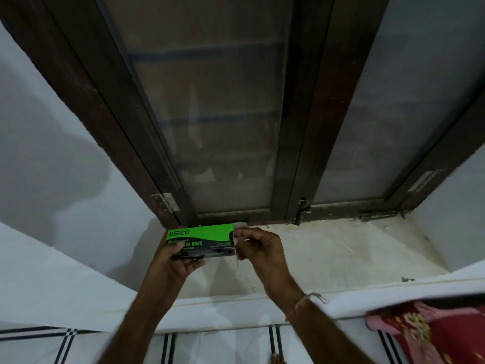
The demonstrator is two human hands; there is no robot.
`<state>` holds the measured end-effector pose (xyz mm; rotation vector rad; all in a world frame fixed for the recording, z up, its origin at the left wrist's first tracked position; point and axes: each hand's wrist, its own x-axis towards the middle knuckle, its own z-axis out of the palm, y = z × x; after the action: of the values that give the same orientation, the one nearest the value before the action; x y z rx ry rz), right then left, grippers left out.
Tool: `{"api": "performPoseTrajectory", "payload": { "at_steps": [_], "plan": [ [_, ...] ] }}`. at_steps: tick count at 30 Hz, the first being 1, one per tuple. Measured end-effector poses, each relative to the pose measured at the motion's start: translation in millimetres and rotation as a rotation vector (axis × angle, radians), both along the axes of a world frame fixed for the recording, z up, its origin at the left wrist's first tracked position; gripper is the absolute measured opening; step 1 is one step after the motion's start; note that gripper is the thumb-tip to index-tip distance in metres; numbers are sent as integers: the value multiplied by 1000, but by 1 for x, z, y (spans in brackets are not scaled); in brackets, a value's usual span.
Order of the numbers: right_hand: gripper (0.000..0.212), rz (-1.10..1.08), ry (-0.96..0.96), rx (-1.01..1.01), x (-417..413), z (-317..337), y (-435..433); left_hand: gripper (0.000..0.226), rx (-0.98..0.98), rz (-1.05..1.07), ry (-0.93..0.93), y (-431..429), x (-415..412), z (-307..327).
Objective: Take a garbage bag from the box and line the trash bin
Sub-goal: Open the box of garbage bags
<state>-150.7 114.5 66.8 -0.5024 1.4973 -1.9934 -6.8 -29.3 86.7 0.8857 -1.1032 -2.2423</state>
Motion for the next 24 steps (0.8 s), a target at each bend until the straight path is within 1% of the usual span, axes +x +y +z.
{"api": "performPoseTrajectory", "payload": {
  "at_steps": [2,4,7,8,9,10,11,12,13,14,16,17,18,20,21,23,24],
  "plan": [
    [17,-16,78,28,0,0,-2,25,37,-2,29,0,2,-4],
    [5,-24,137,29,0,2,-3,24,77,-12,61,1,5,-6],
    [6,-32,298,81,-2,1,-7,25,106,-16,94,0,6,-10],
    [7,-22,369,110,-1,0,-9,28,108,-18,105,0,6,-10],
    [8,-16,420,130,-2,-2,-10,36,107,-18,107,-1,6,-10],
    [8,-12,434,137,-2,-6,-11,48,100,-25,103,-3,5,-11],
    [9,-18,410,135,-1,-7,-12,57,95,-35,97,-5,5,-11],
    [8,-26,355,123,-1,-8,-12,61,93,-42,100,-6,5,-12],
    [5,-31,305,109,-1,-9,-12,62,95,-45,106,-8,4,-12],
    [7,-43,268,100,-2,-10,-12,58,99,-42,114,-10,4,-14],
    [16,-62,241,98,-1,-8,-13,43,104,-33,128,-11,3,-14],
    [15,-66,231,93,-1,-7,-14,41,107,-36,134,-10,2,-13],
    [10,-63,221,86,-2,-4,-15,46,110,-39,139,-10,1,-13],
    [2,-58,241,79,-5,-2,-16,64,102,-59,134,-9,1,-10],
    [3,-56,270,83,-5,0,-16,69,100,-56,129,-8,1,-9],
    [8,-47,350,100,-4,2,-16,67,96,-39,116,-8,-1,-9],
    [8,-39,400,113,-4,3,-15,61,97,-28,117,-8,-1,-8]
  ]
}}
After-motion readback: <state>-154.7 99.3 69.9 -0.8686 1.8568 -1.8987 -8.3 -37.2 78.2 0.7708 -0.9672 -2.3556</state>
